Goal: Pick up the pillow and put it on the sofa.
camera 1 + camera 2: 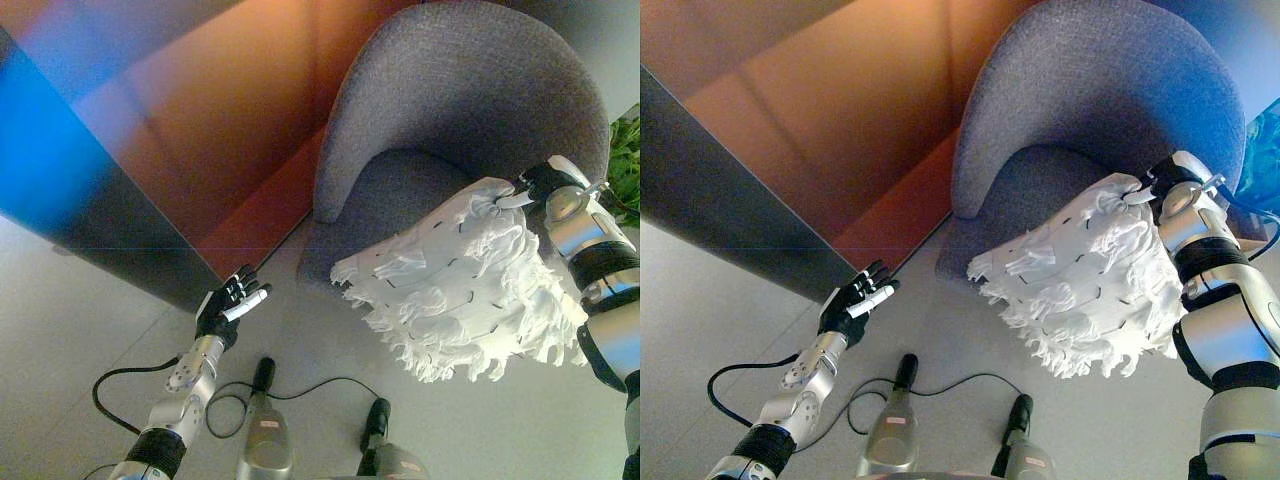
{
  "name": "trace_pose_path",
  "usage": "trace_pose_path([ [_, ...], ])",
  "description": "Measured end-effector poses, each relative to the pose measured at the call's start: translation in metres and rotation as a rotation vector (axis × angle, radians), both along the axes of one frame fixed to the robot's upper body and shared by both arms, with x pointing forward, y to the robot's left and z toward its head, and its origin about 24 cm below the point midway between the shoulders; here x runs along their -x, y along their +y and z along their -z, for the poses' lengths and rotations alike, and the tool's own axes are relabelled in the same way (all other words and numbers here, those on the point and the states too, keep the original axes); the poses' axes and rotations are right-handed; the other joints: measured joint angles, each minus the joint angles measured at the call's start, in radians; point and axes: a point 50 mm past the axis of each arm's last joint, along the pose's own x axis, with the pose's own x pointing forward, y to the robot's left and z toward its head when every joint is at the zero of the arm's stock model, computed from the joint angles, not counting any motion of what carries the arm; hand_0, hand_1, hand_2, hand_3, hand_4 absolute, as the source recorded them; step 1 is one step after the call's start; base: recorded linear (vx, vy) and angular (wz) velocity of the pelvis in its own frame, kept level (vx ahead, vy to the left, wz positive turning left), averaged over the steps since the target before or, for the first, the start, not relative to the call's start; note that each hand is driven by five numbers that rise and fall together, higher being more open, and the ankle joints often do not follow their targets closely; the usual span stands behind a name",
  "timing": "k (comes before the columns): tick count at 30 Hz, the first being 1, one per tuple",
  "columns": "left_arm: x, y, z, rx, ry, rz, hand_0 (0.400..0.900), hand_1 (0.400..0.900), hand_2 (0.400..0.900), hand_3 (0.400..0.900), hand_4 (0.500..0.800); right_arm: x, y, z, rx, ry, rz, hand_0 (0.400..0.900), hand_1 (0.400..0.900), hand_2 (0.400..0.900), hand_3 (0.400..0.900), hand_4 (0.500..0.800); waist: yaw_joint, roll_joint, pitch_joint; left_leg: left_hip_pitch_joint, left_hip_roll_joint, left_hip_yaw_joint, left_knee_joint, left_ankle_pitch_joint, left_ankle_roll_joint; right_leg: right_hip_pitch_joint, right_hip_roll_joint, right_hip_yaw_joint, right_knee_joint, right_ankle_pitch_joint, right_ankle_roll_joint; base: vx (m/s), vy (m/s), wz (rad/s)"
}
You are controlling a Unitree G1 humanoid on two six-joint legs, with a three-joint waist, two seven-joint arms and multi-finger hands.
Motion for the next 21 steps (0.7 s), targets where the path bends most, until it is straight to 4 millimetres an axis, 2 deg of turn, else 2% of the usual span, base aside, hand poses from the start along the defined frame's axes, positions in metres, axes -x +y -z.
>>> trace_pose_path([
  [5,0.0,0.003,-0.001,-0.01,-0.002,0.001,0.9,0.9,0.9,0.9,0.8,-0.004,0.002,-0.019,0.018,-0.074,0.012,0.9,0.9,0.9,0.9,0.8,-0.005,0.001,0.005,0.019,0.0,0.001,0.0,0.0,0.0,0.017,0.0,0.001,0.0,-0.003,0.0,0.03,-0.004,0.01],
  [9,0.0,0.002,-0.002,-0.009,-0.004,0.003,0.9,0.9,0.9,0.9,0.8,-0.002,-0.003,-0.025,0.028,-0.093,0.03,0.9,0.9,0.9,0.9,0.8,-0.005,0.001,0.005,0.031,0.001,0.001,0.0,-0.004,0.0,0.035,0.0,-0.003,-0.001,-0.006,0.001,0.06,-0.003,0.01],
  [21,0.002,0.004,0.0,-0.013,0.003,0.014,0.9,0.9,0.9,0.9,0.8,0.0,-0.007,-0.026,0.033,-0.091,0.044,0.9,0.9,0.9,0.9,0.8,-0.004,0.002,0.005,0.06,0.001,0.006,0.0,-0.011,0.005,0.061,-0.002,-0.002,0.0,-0.006,0.001,0.05,0.002,-0.01],
])
